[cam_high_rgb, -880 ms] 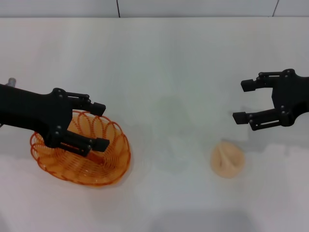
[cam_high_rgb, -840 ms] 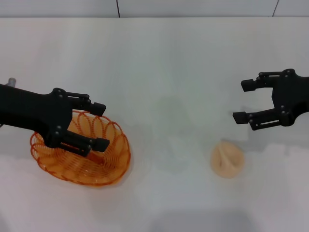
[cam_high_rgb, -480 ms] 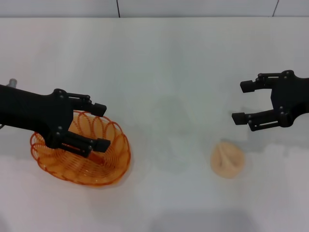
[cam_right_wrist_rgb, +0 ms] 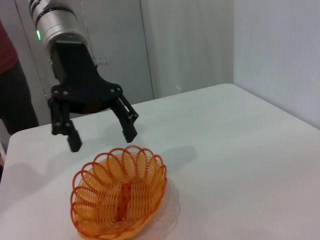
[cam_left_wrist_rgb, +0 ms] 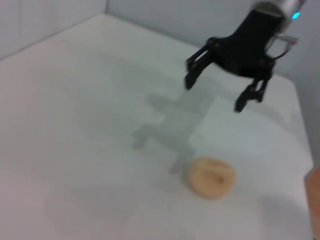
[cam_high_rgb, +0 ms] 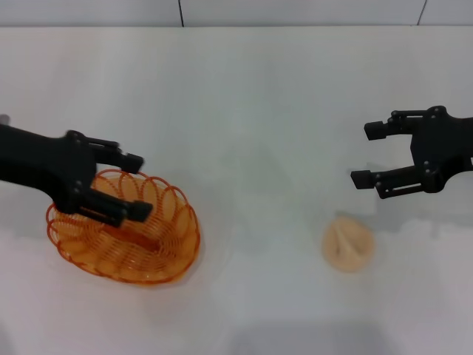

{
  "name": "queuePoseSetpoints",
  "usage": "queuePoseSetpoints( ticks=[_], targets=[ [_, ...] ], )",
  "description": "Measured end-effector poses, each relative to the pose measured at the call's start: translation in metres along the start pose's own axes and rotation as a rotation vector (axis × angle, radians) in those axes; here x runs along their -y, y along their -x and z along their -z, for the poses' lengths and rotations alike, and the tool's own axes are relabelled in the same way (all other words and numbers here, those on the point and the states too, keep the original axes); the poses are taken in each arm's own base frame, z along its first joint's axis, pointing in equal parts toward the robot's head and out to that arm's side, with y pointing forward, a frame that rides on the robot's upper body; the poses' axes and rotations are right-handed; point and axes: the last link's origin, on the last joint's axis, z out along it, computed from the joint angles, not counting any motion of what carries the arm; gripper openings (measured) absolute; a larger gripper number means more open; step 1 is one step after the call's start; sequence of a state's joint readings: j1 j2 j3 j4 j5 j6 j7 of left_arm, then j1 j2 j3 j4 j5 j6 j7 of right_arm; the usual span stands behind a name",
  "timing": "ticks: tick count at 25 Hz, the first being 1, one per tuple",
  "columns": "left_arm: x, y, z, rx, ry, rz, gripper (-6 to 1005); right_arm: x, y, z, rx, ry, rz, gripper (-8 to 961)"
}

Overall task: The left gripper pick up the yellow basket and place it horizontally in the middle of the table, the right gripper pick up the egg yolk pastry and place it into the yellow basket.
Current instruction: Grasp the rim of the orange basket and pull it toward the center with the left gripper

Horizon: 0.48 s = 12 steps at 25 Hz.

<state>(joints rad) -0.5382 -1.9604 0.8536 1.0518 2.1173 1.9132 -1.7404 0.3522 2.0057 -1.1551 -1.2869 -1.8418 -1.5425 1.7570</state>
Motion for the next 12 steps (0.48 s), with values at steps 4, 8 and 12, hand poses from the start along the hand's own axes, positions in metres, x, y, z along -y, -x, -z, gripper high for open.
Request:
queuePoseSetpoints(
  ticks=[4, 8, 12],
  targets=[
    [0.01, -0.005, 0.016, 0.107, -0.061, 0.09, 882, 0.0, 0.001, -0.001, 0.002, 0.002, 0.002, 845],
    [0.016, -0.007, 0.035, 0.176, -0.137, 0.154, 882, 0.0, 0.002, -0.002, 0.004, 0.003, 0.002, 845],
    [0.02, -0.001, 0.05, 0.26, -0.216, 0.241, 881, 0.0, 0.002, -0.002, 0.008, 0.003, 0.001, 845]
  ],
)
